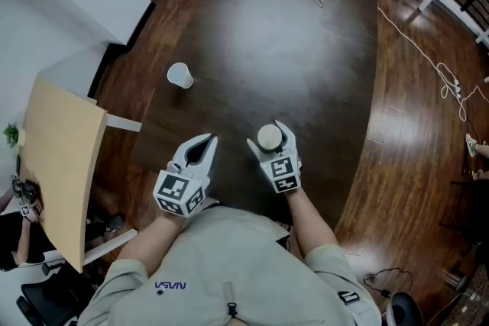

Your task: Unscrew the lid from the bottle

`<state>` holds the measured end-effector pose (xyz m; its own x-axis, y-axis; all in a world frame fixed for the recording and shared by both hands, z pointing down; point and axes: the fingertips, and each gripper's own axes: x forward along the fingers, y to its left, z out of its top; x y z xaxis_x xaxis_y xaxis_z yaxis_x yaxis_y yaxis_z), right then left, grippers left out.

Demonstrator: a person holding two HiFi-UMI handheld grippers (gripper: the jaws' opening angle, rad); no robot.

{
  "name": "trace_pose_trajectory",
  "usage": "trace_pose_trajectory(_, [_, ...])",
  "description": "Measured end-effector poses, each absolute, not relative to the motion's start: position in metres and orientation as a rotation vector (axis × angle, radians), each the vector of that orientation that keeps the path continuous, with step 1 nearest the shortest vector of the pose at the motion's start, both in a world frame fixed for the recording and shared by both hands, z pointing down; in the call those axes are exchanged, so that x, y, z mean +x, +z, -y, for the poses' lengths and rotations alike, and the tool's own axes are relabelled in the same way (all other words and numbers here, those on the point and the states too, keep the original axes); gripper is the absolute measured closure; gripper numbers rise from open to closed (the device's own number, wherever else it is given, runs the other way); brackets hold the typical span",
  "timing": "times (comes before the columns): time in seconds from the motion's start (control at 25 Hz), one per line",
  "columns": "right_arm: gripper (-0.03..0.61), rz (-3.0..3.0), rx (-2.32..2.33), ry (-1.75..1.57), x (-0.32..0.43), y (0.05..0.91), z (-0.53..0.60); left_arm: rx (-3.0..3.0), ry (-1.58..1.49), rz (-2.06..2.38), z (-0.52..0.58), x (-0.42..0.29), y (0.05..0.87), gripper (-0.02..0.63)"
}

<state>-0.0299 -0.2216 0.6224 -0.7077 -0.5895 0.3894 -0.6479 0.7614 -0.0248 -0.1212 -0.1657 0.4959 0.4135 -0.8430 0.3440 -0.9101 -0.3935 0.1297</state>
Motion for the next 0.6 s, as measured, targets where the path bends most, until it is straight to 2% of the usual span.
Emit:
trace_pose_trajectory(0.2, [0.219, 2.610, 0.968, 0.236, -0.032, 0.621, 0.226, 2.357, 0.309, 1.486, 0.173, -0.120, 0.503, 0.611])
trace_pose_trajectory(0.28, [0.268, 2.600, 0.967, 0.247, -0.034, 0.621, 0.228, 2.354, 0.306, 1.470, 0.171, -0.121, 0.506, 0.611])
trace_pose_trajectory(0.6, [0.275, 2.640, 0.758, 0.449, -0.041, 0.601, 0.208, 2.385, 0.190, 1.419, 0.177, -0.120, 0.489, 0.611])
